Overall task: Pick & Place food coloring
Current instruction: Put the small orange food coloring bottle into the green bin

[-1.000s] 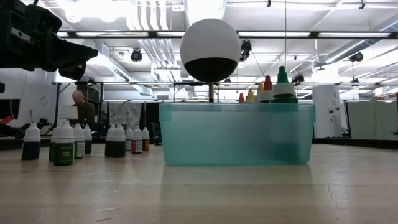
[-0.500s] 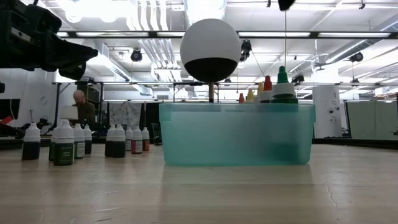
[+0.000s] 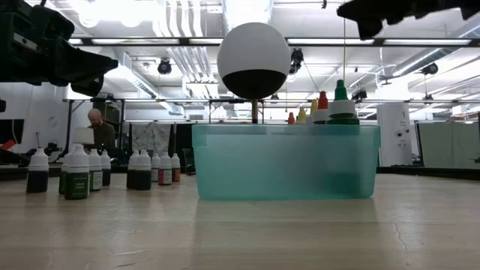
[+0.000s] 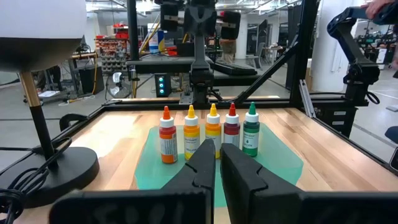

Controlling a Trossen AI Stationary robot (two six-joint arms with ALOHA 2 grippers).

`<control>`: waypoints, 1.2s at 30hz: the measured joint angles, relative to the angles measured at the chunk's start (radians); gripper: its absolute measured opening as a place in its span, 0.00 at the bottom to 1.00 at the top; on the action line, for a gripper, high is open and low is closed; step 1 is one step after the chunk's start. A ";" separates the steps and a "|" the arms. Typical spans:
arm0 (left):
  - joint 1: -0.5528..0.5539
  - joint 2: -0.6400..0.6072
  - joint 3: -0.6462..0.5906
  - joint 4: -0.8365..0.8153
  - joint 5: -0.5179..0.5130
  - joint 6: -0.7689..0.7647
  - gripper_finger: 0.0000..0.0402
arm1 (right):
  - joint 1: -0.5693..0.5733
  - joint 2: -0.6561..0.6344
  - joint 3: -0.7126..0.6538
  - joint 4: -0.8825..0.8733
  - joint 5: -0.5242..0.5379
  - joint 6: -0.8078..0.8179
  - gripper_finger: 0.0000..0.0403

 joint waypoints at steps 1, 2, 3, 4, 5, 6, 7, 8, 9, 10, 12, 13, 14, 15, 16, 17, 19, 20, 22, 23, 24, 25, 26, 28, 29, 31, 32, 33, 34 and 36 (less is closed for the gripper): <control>0.000 0.000 0.000 0.000 0.000 0.000 0.00 | 0.000 -0.015 -0.017 0.000 0.000 0.014 0.02; 0.000 0.000 0.000 0.000 0.000 0.000 0.00 | 0.000 -0.029 -0.035 0.001 -0.001 0.025 0.02; 0.000 0.000 0.000 0.000 0.000 0.000 0.00 | 0.000 -0.044 -0.055 0.000 0.000 0.033 0.02; 0.000 0.000 0.000 0.000 0.000 0.000 0.00 | 0.000 -0.060 -0.073 -0.002 0.000 0.035 0.02; 0.000 0.000 0.000 0.000 0.000 0.000 0.00 | 0.000 -0.074 -0.093 -0.001 0.000 0.034 0.02; 0.000 0.000 0.000 0.000 0.000 0.000 0.00 | 0.000 -0.087 -0.112 0.000 0.000 0.027 0.02; 0.000 0.000 0.000 0.000 0.000 0.000 0.00 | 0.000 -0.101 -0.132 -0.001 0.000 0.016 0.02; 0.000 0.000 0.000 0.000 0.000 0.000 0.00 | 0.000 -0.115 -0.151 -0.003 0.000 0.005 0.02; 0.000 0.000 0.000 0.000 0.000 0.000 0.00 | 0.001 -0.127 -0.169 -0.002 0.000 -0.006 0.02; 0.000 0.000 0.000 0.000 0.000 0.000 0.00 | 0.000 -0.141 -0.189 -0.001 0.000 -0.017 0.02; 0.000 0.000 0.000 0.000 0.000 0.000 0.00 | 0.000 -0.170 -0.228 -0.003 0.000 -0.042 0.02; 0.000 0.000 0.000 0.000 0.000 0.000 0.00 | 0.001 -0.184 -0.246 -0.003 0.000 -0.058 0.02; 0.000 0.000 0.000 0.000 0.000 0.000 0.00 | 0.001 -0.198 -0.264 -0.003 0.000 -0.063 0.02; 0.000 0.000 0.000 0.000 0.000 0.000 0.00 | 0.001 -0.213 -0.279 -0.003 0.000 -0.055 0.02; 0.000 0.000 0.000 0.000 0.000 0.000 0.00 | 0.001 -0.227 -0.293 -0.002 0.000 -0.041 0.02; 0.000 0.000 0.000 0.000 0.000 0.000 0.00 | 0.001 -0.240 -0.306 -0.001 0.000 -0.037 0.02; 0.000 0.000 0.000 0.000 0.000 0.000 0.00 | 0.001 -0.271 -0.331 -0.001 0.000 -0.037 0.02; 0.000 0.000 0.000 0.000 0.000 0.000 0.00 | 0.001 -0.287 -0.342 0.001 0.000 -0.036 0.02; 0.000 0.000 0.000 0.000 0.000 0.000 0.00 | 0.001 -0.320 -0.365 0.006 0.000 -0.035 0.02; 0.000 0.000 0.000 0.000 0.000 0.000 0.00 | 0.001 -0.337 -0.376 0.012 0.000 -0.033 0.02; 0.000 0.000 0.000 0.000 0.000 0.000 0.00 | 0.001 -0.353 -0.384 0.013 0.000 -0.033 0.02; 0.000 0.000 0.000 0.000 0.000 0.000 0.00 | 0.001 -0.370 -0.391 0.017 0.000 -0.033 0.02; 0.000 0.000 0.000 0.000 0.000 0.000 0.00 | 0.001 -0.386 -0.398 0.022 0.000 -0.034 0.02; 0.000 0.000 0.000 0.000 0.000 0.000 0.00 | 0.001 -0.418 -0.411 0.026 0.000 -0.035 0.02; 0.000 0.000 0.000 0.000 0.000 0.000 0.00 | 0.001 -0.432 -0.418 0.027 0.000 -0.034 0.02; 0.000 0.000 0.000 0.000 0.000 0.000 0.00 | 0.001 -0.458 -0.432 0.028 0.000 -0.034 0.02; 0.000 0.000 0.000 0.000 0.000 0.000 0.00 | 0.001 -0.471 -0.438 0.029 0.000 -0.034 0.02; 0.000 0.000 0.000 0.000 0.000 0.000 0.00 | 0.001 -0.484 -0.444 0.029 0.000 -0.034 0.02; 0.000 0.000 0.000 0.000 0.000 0.000 0.00 | 0.001 -0.494 -0.449 0.030 0.000 -0.034 0.02; 0.000 0.000 0.000 0.000 0.000 0.000 0.00 | 0.001 -0.513 -0.457 0.030 0.000 -0.035 0.02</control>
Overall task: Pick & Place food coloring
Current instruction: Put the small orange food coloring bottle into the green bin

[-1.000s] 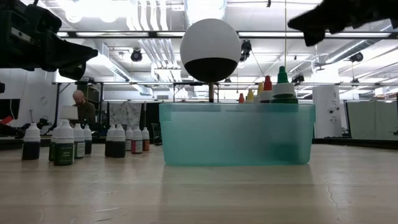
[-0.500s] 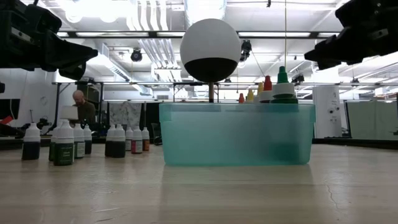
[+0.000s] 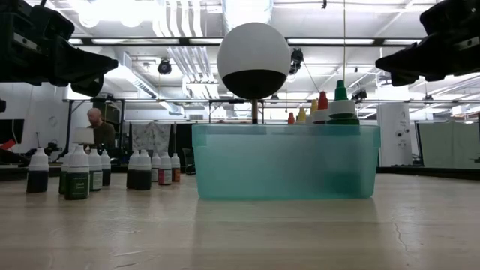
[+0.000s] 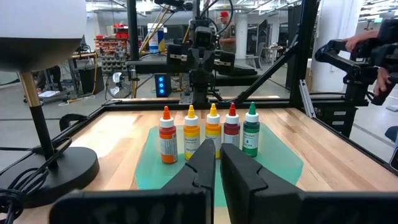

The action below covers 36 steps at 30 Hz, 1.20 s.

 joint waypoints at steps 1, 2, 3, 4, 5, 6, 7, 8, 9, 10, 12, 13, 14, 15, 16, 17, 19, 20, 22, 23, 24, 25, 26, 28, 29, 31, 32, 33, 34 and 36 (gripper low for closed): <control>0.000 0.000 0.000 0.000 0.000 0.000 0.00 | 0.000 -0.008 -0.003 0.001 0.000 0.001 0.02; 0.000 0.000 0.000 0.000 0.000 0.000 0.00 | 0.000 -0.017 -0.008 0.008 0.000 0.002 0.02; 0.000 0.000 0.000 0.000 0.000 0.000 0.00 | 0.000 -0.025 -0.013 0.015 -0.001 0.001 0.02; 0.000 0.000 0.000 0.000 0.000 0.000 0.00 | 0.000 -0.034 -0.016 0.019 -0.001 0.002 0.02; 0.000 0.000 0.000 0.000 0.000 0.000 0.00 | 0.000 -0.042 -0.020 0.020 -0.001 0.002 0.02; 0.000 0.000 0.000 0.000 0.000 0.000 0.00 | 0.000 -0.052 -0.026 0.021 -0.001 0.002 0.02; 0.000 0.000 0.000 0.000 0.000 0.000 0.00 | 0.000 -0.060 -0.032 0.020 -0.001 0.002 0.02; 0.000 0.000 0.000 0.000 0.000 0.000 0.00 | 0.000 -0.069 -0.038 0.020 -0.001 0.002 0.02; 0.000 0.000 0.000 0.000 0.000 0.000 0.00 | 0.000 -0.078 -0.044 0.020 -0.001 0.002 0.02; 0.000 0.000 0.000 0.000 0.000 0.000 0.00 | 0.000 -0.087 -0.050 0.019 -0.001 0.002 0.02; 0.000 0.000 0.000 0.000 0.000 0.000 0.00 | 0.000 -0.103 -0.056 0.020 -0.001 0.002 0.02; 0.000 0.000 0.000 0.000 0.000 0.000 0.00 | 0.000 -0.110 -0.058 0.019 -0.002 0.002 0.02; 0.000 0.000 0.000 0.000 0.000 0.000 0.00 | 0.000 -0.117 -0.058 0.019 -0.001 0.001 0.02; 0.000 0.000 0.000 0.000 0.000 0.000 0.00 | 0.000 -0.124 -0.058 0.019 -0.002 -0.002 0.02; 0.000 0.000 0.000 0.000 0.000 0.000 0.00 | 0.000 -0.131 -0.059 0.019 -0.002 -0.004 0.02; 0.000 0.000 0.000 0.000 0.000 0.000 0.00 | 0.000 -0.139 -0.060 0.019 -0.002 -0.005 0.02; 0.000 0.000 0.000 0.000 0.000 0.000 0.00 | 0.000 -0.156 -0.065 0.019 -0.002 -0.006 0.02; 0.000 0.000 0.000 0.000 0.000 0.000 0.00 | 0.000 -0.167 -0.070 0.019 -0.002 -0.005 0.02; 0.000 0.000 0.000 0.000 0.000 0.000 0.00 | 0.000 -0.177 -0.080 0.010 -0.002 0.000 0.02; 0.000 0.000 0.000 0.000 0.000 0.000 0.00 | 0.000 -0.177 -0.080 0.005 -0.002 0.000 0.02; 0.000 0.000 0.000 0.000 0.000 0.000 0.00 | 0.000 -0.177 -0.080 -0.005 -0.002 0.000 0.02; 0.000 0.000 0.000 0.000 0.000 0.000 0.00 | 0.000 -0.177 -0.080 -0.007 -0.003 -0.001 0.02; 0.000 0.000 0.000 0.000 0.000 0.000 0.00 | 0.000 -0.177 -0.080 -0.008 -0.004 -0.001 0.02; 0.000 0.000 0.000 0.000 0.000 0.000 0.00 | 0.000 -0.177 -0.080 -0.009 -0.003 -0.004 0.02; 0.000 0.000 0.000 0.000 0.000 0.000 0.00 | 0.000 -0.177 -0.080 -0.009 -0.004 -0.006 0.02; 0.000 0.000 0.000 0.000 0.000 0.000 0.00 | 0.000 -0.177 -0.080 -0.009 -0.003 -0.006 0.02; 0.000 0.000 0.000 0.000 0.000 0.000 0.00 | 0.000 -0.177 -0.080 -0.009 -0.003 -0.008 0.02; 0.000 0.000 0.000 0.000 0.000 0.000 0.00 | 0.000 -0.177 -0.080 -0.009 -0.003 -0.009 0.02; 0.000 0.000 0.000 0.000 0.000 0.000 0.00 | 0.000 -0.177 -0.080 -0.009 -0.003 -0.014 0.02; 0.000 0.000 0.000 0.000 0.000 0.000 0.00 | 0.000 -0.177 -0.080 -0.009 -0.003 -0.027 0.02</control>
